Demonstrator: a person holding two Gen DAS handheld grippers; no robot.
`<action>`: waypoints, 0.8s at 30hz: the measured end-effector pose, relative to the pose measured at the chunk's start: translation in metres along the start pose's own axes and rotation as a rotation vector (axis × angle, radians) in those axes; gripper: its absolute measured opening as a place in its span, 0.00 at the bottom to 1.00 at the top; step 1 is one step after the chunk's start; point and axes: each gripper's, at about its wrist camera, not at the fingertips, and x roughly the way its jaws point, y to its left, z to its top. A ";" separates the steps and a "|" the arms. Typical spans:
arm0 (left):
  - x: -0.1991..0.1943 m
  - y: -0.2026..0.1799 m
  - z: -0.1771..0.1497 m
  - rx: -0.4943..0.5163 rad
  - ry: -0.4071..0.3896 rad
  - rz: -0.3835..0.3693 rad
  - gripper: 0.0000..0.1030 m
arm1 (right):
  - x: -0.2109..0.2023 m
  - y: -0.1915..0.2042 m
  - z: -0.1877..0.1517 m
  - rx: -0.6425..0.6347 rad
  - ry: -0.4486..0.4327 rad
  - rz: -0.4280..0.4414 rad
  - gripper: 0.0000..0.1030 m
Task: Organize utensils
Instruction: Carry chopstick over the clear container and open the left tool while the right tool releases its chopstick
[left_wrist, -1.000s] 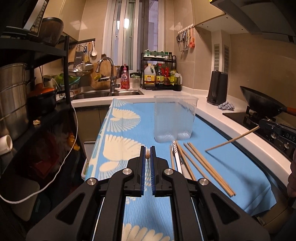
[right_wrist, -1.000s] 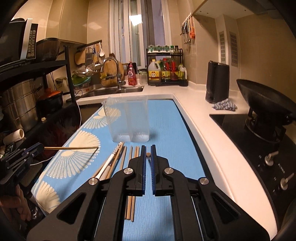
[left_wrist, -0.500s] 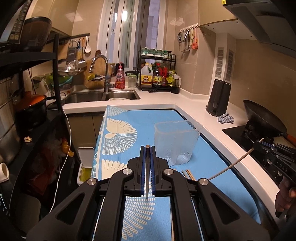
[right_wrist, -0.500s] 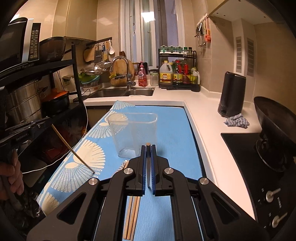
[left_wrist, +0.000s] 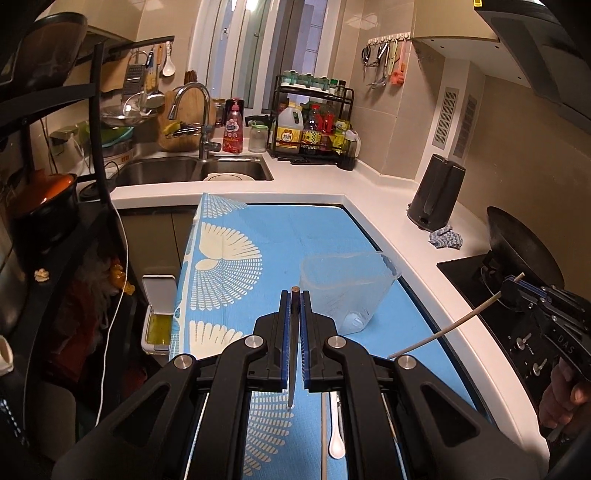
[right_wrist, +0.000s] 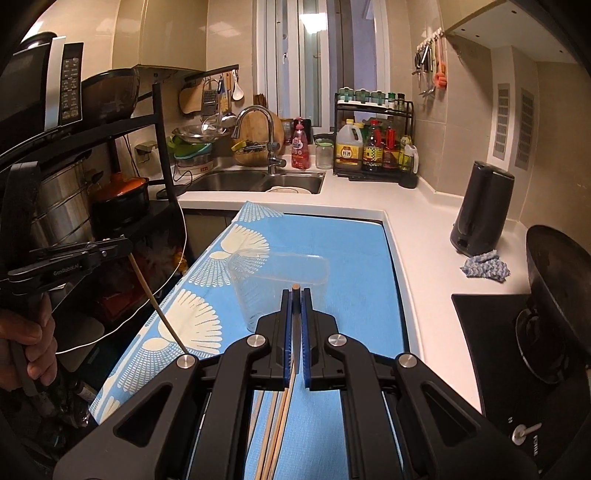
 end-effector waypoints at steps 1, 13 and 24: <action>0.001 -0.002 0.007 0.004 0.007 -0.002 0.05 | 0.000 0.000 0.007 -0.003 0.004 0.003 0.05; -0.011 -0.033 0.115 0.074 -0.017 -0.043 0.05 | -0.008 -0.003 0.123 -0.015 -0.049 0.018 0.04; 0.057 -0.043 0.145 0.055 -0.015 -0.073 0.05 | 0.065 -0.012 0.128 0.004 0.036 0.030 0.04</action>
